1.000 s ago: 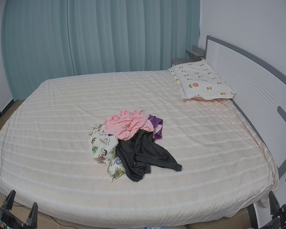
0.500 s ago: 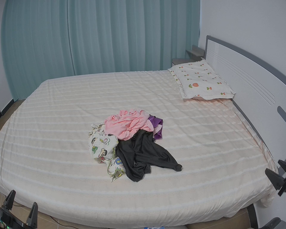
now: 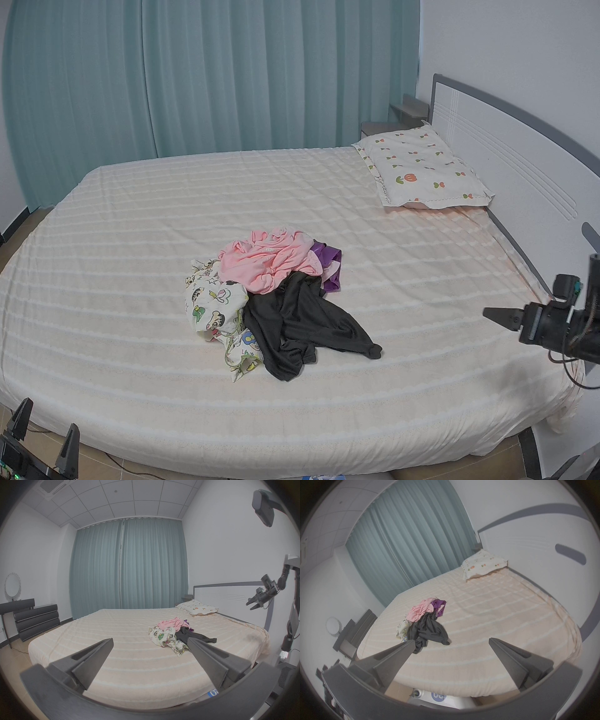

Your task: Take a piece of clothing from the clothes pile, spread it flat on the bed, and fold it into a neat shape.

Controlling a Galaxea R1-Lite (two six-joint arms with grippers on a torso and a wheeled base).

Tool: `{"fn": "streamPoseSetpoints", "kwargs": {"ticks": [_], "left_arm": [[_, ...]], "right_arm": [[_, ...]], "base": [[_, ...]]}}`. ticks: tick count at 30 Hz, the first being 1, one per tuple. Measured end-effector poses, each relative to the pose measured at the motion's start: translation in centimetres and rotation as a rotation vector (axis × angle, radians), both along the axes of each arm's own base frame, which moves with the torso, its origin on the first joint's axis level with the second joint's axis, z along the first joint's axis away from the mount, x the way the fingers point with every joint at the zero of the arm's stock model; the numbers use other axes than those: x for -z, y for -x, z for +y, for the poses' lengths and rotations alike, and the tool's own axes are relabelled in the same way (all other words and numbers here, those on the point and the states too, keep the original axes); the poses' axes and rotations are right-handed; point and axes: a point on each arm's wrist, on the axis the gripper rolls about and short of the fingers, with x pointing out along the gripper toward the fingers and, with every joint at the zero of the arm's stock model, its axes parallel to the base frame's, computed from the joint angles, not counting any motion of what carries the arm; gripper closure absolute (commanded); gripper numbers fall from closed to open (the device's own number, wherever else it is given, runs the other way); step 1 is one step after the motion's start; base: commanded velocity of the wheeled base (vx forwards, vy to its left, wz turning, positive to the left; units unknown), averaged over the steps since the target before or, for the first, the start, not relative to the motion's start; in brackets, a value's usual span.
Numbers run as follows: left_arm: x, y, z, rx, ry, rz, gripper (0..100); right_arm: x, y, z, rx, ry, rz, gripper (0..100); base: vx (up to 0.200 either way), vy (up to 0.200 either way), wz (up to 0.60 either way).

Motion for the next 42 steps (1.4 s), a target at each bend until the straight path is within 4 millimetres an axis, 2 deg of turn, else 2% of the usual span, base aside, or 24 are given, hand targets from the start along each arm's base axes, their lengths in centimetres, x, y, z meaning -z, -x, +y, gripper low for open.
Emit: {"fn": "streamPoseSetpoints", "kwargs": {"ticks": [7,17,21,24,34,35,42], "left_arm": [[0.0,0.0,0.0,0.001,0.0,0.0,0],[0.0,0.0,0.0,0.001,0.001,0.0,0],[0.0,0.0,0.0,0.001,0.001,0.0,0],[0.0,0.0,0.0,0.001,0.001,0.0,0],[0.0,0.0,0.0,0.001,0.001,0.0,0],[0.0,0.0,0.0,0.001,0.001,0.0,0],[0.0,0.0,0.0,0.001,0.001,0.0,0]], "right_arm": [[3.6,-6.7,3.6,0.024,-0.044,0.094,0],[12.7,-14.9,10.3,0.031,-0.076,0.188,0],[15.7,-16.5,12.5,0.017,-0.084,0.197,0],[17.2,-17.2,13.4,0.006,-0.084,0.203,0],[19.4,-19.1,14.9,-0.006,-0.094,0.19,0],[19.6,-19.2,15.0,-0.006,-0.095,0.189,100],[20.0,-19.3,15.3,0.0,-0.13,0.195,100]], "base": [[0.0,0.0,0.0],[0.0,0.0,0.0],[0.0,0.0,0.0],[0.0,0.0,0.0],[0.0,0.0,0.0],[0.0,0.0,0.0],[0.0,0.0,0.0]]}}
